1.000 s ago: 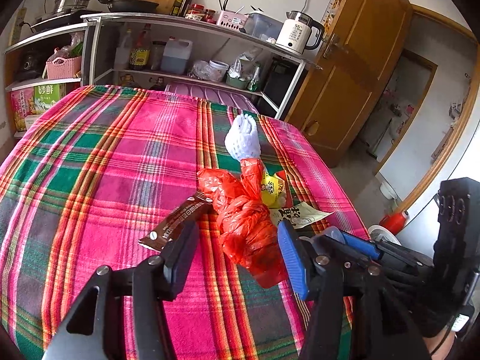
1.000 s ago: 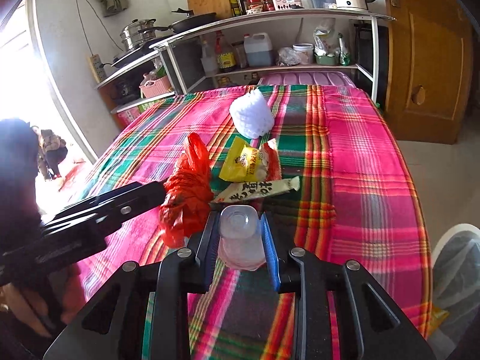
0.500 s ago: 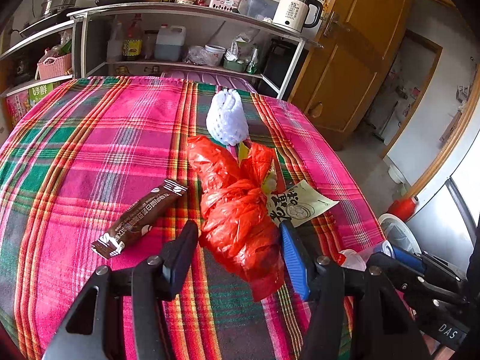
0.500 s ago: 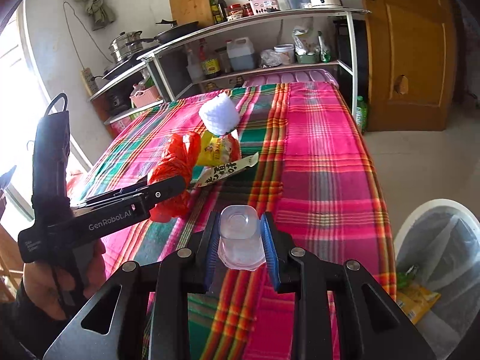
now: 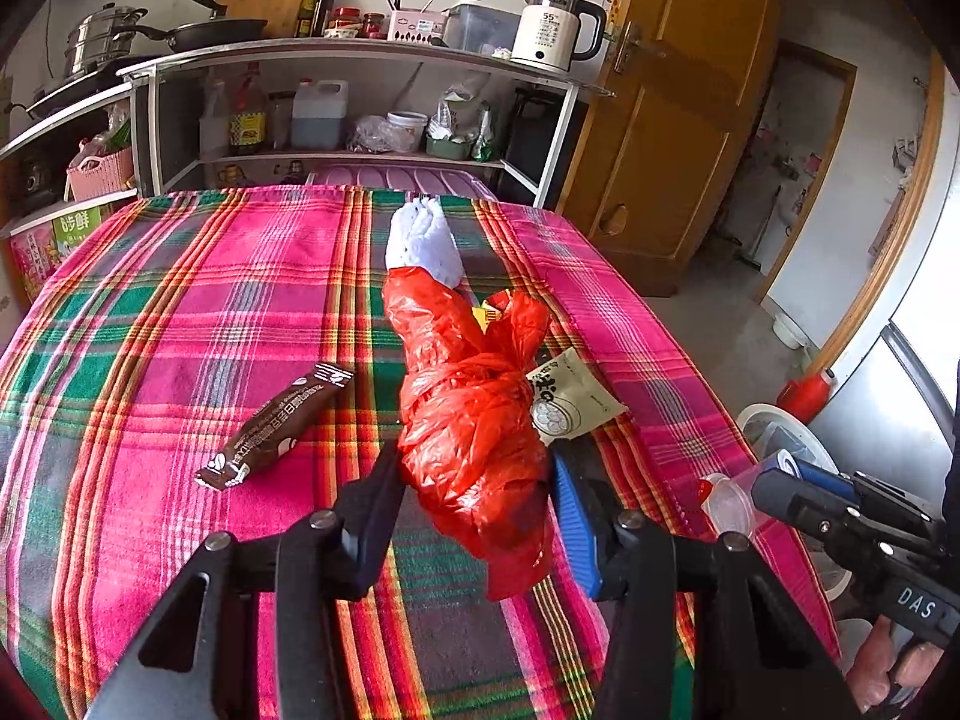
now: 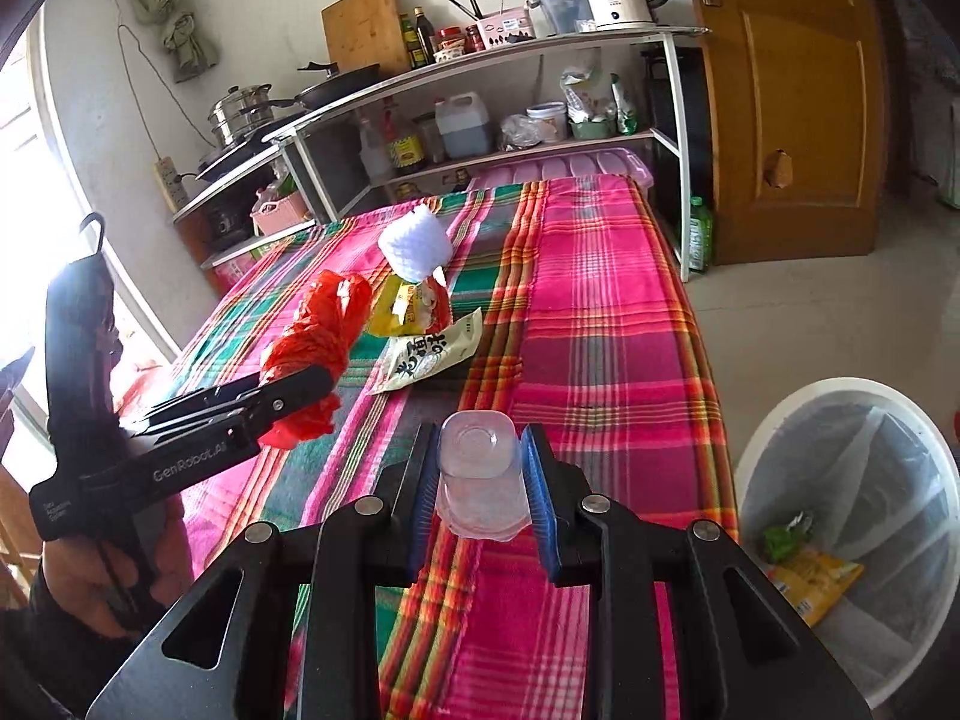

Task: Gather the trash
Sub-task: 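Grasp the orange plastic bag with the left tool while the right tool grasps the small clear cup, then carry the orange bag and small cup in both tools over the bin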

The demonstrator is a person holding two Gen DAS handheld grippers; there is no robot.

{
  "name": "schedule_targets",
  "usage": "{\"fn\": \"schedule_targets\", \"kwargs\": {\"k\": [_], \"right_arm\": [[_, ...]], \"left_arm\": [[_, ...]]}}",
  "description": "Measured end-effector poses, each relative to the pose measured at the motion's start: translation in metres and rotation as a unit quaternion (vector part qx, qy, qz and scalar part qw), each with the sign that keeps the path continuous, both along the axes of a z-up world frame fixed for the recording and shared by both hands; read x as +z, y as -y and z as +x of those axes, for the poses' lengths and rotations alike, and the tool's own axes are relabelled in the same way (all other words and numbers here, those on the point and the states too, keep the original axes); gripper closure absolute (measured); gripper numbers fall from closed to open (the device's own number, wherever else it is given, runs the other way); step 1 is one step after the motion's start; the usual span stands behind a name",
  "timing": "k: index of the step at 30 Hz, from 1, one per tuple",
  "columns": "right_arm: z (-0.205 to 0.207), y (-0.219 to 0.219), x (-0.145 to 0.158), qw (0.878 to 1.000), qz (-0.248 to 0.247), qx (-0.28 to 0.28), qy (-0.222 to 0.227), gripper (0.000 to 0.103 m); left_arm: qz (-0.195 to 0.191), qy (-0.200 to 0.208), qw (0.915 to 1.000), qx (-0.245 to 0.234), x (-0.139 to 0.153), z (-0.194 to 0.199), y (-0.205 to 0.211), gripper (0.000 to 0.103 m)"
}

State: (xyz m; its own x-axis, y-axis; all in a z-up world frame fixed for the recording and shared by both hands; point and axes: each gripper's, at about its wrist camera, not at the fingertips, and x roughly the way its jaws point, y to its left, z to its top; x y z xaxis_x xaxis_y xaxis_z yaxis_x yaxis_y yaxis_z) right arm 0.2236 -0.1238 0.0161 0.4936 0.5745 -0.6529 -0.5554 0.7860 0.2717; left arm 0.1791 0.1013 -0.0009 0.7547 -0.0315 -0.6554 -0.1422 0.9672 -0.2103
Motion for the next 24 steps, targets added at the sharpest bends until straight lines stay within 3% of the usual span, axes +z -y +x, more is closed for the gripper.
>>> {"fn": "schedule_targets", "kwargs": {"k": [9,24], "right_arm": [[-0.02,0.032,0.015,0.999,0.008,-0.025,0.018,0.074],[-0.05,0.105,0.03,0.995,0.016,-0.087,0.036,0.074]], "left_arm": [[0.01,0.022,0.9991,-0.035,0.02,-0.031,0.028,0.053],[0.012,0.041,0.9923,-0.116,0.042,-0.043,0.101,0.053]]}}
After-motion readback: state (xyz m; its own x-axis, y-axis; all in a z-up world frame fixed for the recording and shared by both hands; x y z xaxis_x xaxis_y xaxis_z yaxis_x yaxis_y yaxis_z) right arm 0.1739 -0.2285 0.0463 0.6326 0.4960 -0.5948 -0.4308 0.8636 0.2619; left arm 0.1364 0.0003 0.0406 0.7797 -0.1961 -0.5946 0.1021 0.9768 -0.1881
